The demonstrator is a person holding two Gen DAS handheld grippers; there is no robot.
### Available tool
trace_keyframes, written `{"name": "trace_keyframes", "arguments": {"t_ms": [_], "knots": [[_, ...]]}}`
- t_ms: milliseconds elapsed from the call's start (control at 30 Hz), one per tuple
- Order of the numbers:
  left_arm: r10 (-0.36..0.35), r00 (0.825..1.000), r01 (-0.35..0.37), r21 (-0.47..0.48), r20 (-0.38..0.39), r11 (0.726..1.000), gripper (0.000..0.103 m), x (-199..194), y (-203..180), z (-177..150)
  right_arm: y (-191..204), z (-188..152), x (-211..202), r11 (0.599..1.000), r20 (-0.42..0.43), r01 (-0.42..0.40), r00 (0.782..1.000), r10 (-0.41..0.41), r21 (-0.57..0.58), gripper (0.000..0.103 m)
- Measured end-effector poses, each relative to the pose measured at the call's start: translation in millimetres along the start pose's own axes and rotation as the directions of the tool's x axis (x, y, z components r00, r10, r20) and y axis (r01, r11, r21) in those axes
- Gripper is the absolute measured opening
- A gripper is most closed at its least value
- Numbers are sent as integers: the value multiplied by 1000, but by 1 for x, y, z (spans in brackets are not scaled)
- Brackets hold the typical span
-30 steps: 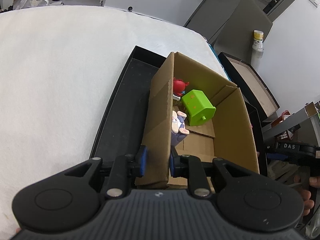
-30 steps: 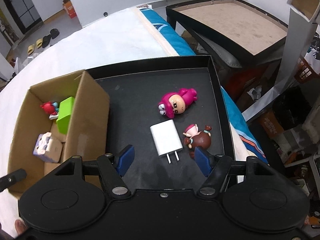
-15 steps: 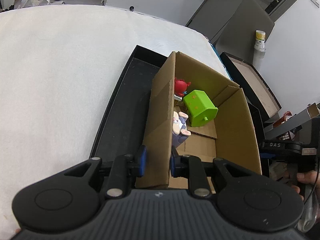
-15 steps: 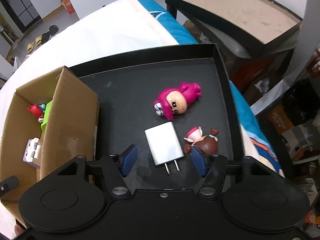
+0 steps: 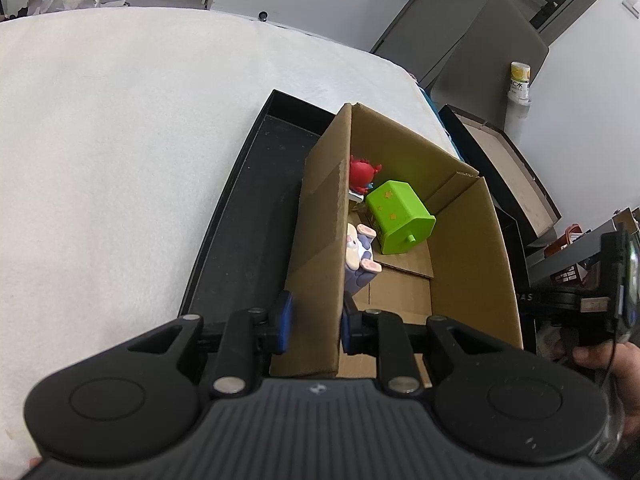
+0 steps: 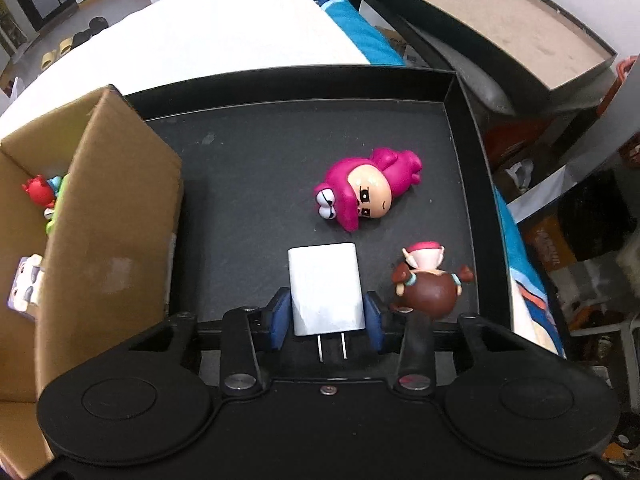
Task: Organize rigid objects
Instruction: 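Grasp the white charger plug with the right gripper, then carry the charger into the box and release it beside the bunny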
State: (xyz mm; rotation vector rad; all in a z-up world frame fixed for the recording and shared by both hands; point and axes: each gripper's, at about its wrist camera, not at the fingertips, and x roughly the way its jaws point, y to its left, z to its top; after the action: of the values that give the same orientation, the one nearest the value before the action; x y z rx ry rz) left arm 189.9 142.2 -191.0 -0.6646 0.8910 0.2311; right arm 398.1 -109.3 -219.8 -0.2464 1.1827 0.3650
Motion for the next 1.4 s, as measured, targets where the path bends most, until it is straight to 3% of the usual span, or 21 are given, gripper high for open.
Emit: {"name": "trace_keyframes", "arguments": {"t_ms": [533,1400], "knots": [[13,1000,-13,5,8,1000,21,-1,-2,-1,7,-3,-59,999,58,-36,998,37,-18,37],[5,1000,-5,8,6,1000,22,0,-1,-2,38,8,-131,998,137,-1,990,9,-59,37]]}}
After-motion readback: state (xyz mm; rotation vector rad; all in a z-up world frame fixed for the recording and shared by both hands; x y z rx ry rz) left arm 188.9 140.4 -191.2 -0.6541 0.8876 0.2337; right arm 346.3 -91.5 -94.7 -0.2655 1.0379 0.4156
